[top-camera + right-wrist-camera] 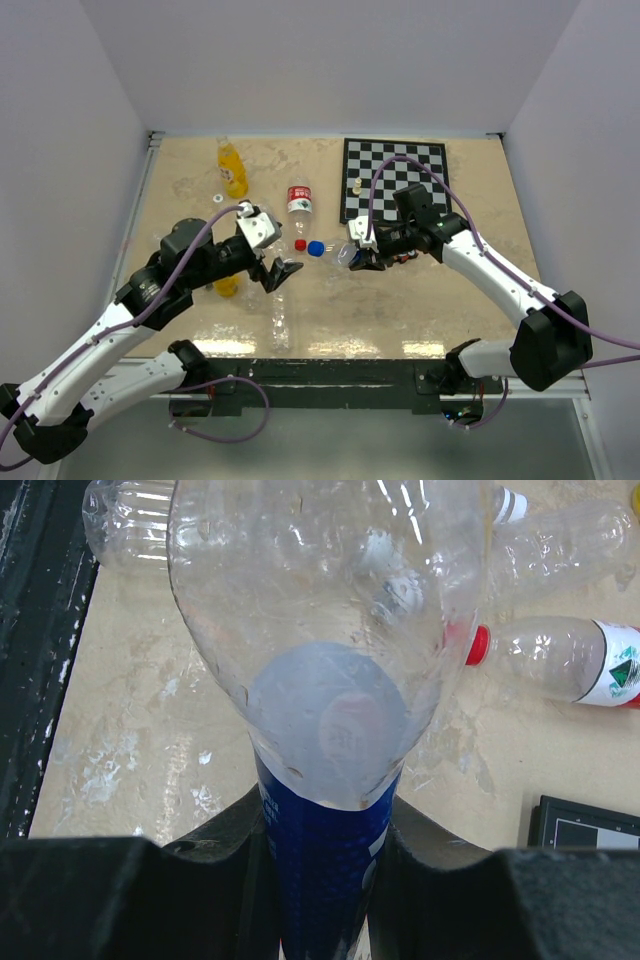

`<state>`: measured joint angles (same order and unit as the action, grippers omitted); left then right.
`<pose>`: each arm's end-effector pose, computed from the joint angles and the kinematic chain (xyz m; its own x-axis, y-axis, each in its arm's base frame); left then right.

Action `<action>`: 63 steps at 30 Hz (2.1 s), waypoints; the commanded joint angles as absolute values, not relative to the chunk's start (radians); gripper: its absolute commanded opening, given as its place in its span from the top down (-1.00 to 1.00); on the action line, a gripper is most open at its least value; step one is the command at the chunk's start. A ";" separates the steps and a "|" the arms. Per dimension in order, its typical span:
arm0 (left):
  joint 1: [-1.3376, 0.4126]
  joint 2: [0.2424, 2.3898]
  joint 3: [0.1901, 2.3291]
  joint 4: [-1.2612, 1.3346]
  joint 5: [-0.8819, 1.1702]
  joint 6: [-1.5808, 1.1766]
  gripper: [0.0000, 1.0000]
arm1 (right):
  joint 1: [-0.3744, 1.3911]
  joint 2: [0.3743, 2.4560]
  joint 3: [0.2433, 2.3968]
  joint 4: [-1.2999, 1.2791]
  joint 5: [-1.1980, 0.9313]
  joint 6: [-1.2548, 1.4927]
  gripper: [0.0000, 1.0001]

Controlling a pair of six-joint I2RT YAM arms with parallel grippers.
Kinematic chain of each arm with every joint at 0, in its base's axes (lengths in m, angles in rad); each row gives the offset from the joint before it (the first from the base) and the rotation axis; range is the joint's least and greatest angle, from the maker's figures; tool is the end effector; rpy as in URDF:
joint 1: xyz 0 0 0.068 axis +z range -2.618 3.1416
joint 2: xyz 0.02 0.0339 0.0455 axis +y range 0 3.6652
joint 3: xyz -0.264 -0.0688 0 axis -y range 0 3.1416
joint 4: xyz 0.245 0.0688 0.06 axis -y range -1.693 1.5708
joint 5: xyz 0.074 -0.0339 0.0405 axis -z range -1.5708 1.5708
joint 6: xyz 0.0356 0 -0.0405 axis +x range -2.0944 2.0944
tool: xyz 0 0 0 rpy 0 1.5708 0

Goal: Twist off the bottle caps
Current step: Unscrew the bottle cap from the plastic bottle.

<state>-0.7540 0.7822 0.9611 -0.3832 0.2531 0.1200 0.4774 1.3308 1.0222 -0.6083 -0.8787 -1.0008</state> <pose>0.1173 -0.1224 0.3802 -0.0461 0.2023 -0.9782 0.8531 0.5174 0.0668 0.2252 0.1474 0.2759 0.2166 -0.4928 -0.8427 -0.9762 -0.1173 -0.1824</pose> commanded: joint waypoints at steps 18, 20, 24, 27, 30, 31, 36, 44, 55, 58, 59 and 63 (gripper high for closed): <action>-0.755 0.732 0.888 -0.348 0.324 0.360 -0.93 | 0.477 1.335 1.055 -0.615 -0.888 -1.029 1.00; -0.755 0.719 0.864 -0.328 0.336 0.374 -0.94 | 0.477 1.335 1.055 -0.615 -0.890 -1.031 1.00; -0.755 0.716 0.853 -0.321 0.336 0.382 -0.93 | 0.477 1.335 1.055 -0.617 -0.890 -1.032 1.00; -0.755 0.718 0.851 -0.319 0.336 0.383 -0.94 | 0.477 1.336 1.055 -0.618 -0.890 -1.032 1.00; -0.756 0.719 0.851 -0.319 0.336 0.387 -0.94 | 0.477 1.335 1.057 -0.620 -0.890 -1.035 1.00; -0.755 0.721 0.850 -0.319 0.336 0.388 -0.94 | 0.477 1.335 1.055 -0.618 -0.890 -1.034 1.00; -0.755 0.723 0.847 -0.321 0.331 0.394 -0.94 | 0.477 1.335 1.055 -0.620 -0.890 -1.035 1.00; -0.756 0.724 0.839 -0.319 0.324 0.414 -0.95 | 0.477 1.335 1.055 -0.623 -0.891 -1.038 1.00; -0.755 0.723 0.821 -0.311 0.399 0.480 -0.95 | 0.477 1.336 1.057 -0.626 -0.893 -1.043 1.00; -0.755 0.729 0.821 -0.296 0.408 0.480 -0.96 | 0.477 1.333 1.057 -0.626 -0.893 -1.046 1.00; -0.756 0.733 0.824 -0.296 0.408 0.480 -0.96 | 0.476 1.333 1.057 -0.627 -0.893 -1.045 1.00; -0.755 0.742 0.828 -0.295 0.413 0.480 -0.95 | 0.477 1.333 1.058 -0.630 -0.893 -1.046 1.00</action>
